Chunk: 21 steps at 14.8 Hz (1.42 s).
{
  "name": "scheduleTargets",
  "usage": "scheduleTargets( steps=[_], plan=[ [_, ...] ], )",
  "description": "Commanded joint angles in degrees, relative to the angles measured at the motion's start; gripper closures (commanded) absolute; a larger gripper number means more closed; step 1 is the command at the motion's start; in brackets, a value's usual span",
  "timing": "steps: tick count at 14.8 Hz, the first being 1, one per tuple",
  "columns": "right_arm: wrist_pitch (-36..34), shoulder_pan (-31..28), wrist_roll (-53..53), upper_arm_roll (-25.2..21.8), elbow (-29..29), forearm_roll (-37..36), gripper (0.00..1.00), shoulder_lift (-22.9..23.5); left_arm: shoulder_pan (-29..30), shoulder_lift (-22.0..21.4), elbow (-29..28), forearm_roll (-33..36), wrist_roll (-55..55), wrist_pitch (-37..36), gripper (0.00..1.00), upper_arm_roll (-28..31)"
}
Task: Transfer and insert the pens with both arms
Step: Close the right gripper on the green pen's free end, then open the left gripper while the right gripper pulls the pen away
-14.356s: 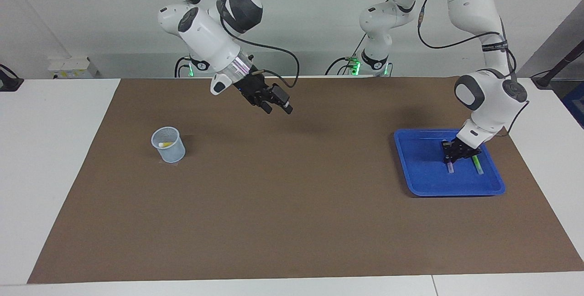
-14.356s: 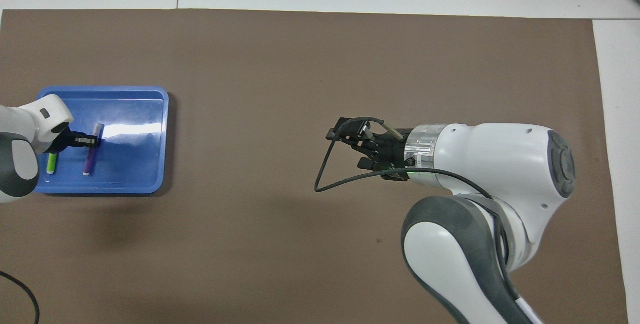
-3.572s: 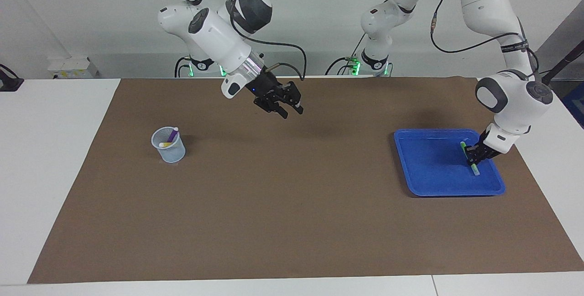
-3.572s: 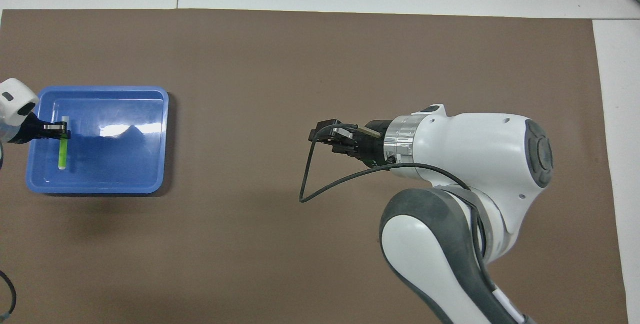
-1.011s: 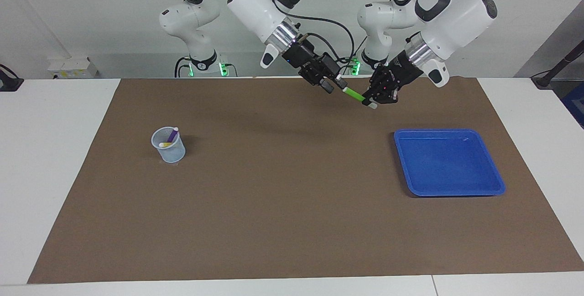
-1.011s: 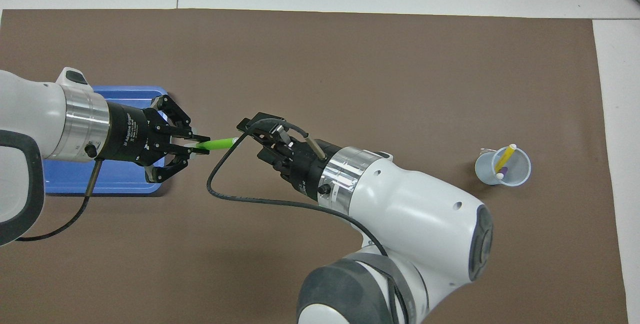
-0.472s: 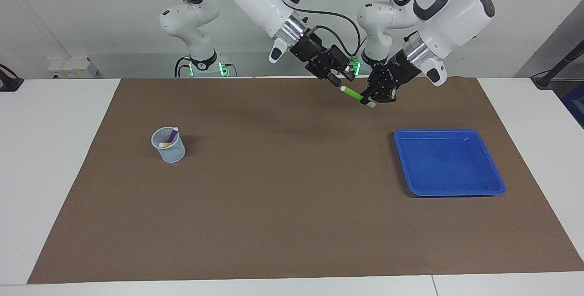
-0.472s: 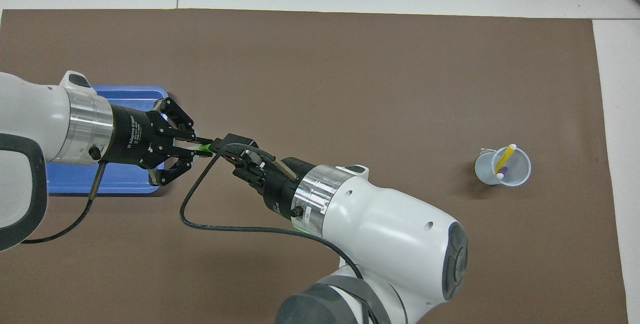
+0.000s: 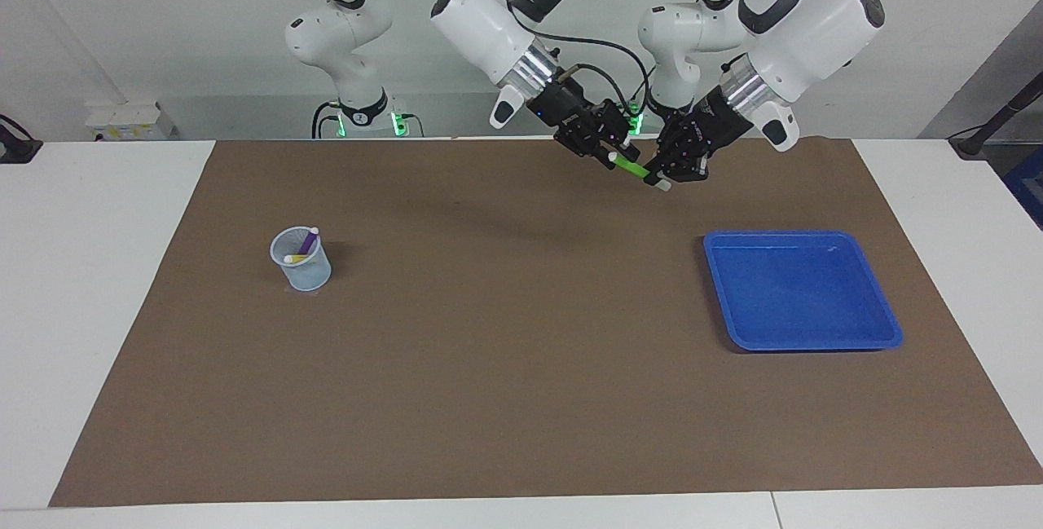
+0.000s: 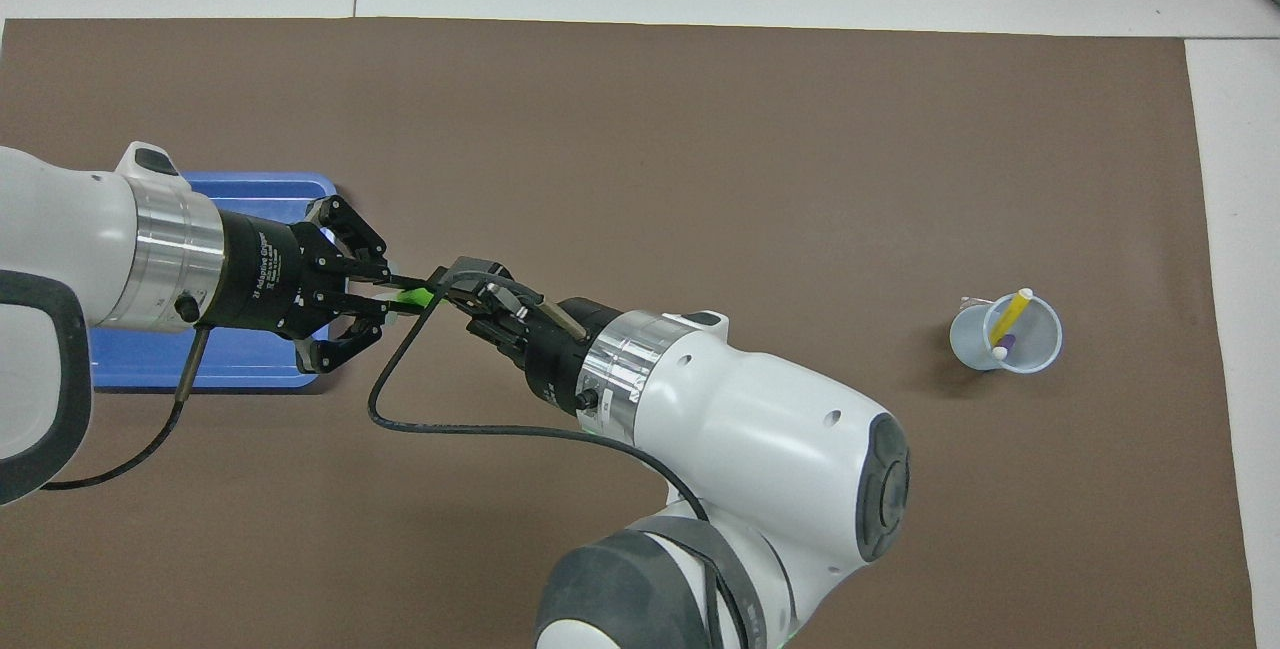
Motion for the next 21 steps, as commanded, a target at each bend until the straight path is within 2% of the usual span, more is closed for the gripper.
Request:
scheduleTargets(
  steps=[1,3,5,8,9,14,15,16,17,18,19,21],
  plan=[
    [0.69,-0.45,-1.5,0.38,0.97,0.44,0.5,0.54,-0.76,-1.8,-1.64,-1.0,-0.81,-0.4,1.0,0.82],
    [0.69,-0.45,-1.41,0.38,0.97,0.44,0.61,0.54,-0.76,-1.8,-1.55,-1.0,-0.81,-0.41,1.0,0.82],
    [0.69,-0.54,-1.5,0.38,0.97,0.44,0.8,0.54,-0.76,-1.8,-1.55,-0.92,-0.81,-0.67,1.0,0.82],
    [0.52,-0.89,-1.59,0.38,0.97,0.44,0.91,0.54,-0.68,-2.23,-1.55,-1.0,-0.63,-1.2,1.0,0.82],
    [0.6,-0.89,-1.68,0.38,0.97,0.44,1.0,0.54,-0.59,-2.24,-1.55,-0.92,-0.72,-1.2,1.0,0.82],
    [0.69,-0.89,-2.38,0.3,0.88,0.53,1.0,0.62,-0.68,-2.24,-1.55,-0.83,0.77,-1.46,1.0,0.91],
    [0.69,-0.89,-2.38,0.3,0.88,0.53,1.0,0.62,-0.68,-2.32,-1.55,-0.83,2.17,-1.63,0.77,0.91],
    [0.69,-0.89,-2.47,0.3,0.88,0.44,1.0,0.62,-0.68,-2.24,-1.55,-0.83,3.05,-1.72,0.72,0.91],
    [0.69,-0.89,-2.47,0.3,0.88,0.44,1.0,0.62,-0.68,-2.32,-1.55,-0.83,3.23,-1.64,0.58,0.91],
    [0.69,-0.89,-2.38,0.3,0.97,0.53,1.0,0.62,-0.68,-2.33,-1.55,-0.83,3.41,-1.64,0.18,0.91],
    [0.69,-0.81,-2.47,0.3,0.89,0.53,1.0,0.62,-0.76,-2.33,-1.55,-0.83,3.32,-1.46,0.0,0.91],
    [0.69,-0.89,-2.38,0.3,0.88,0.53,1.0,0.62,-0.76,-2.41,-1.55,-0.91,3.32,-1.46,0.0,0.91]
  ],
)
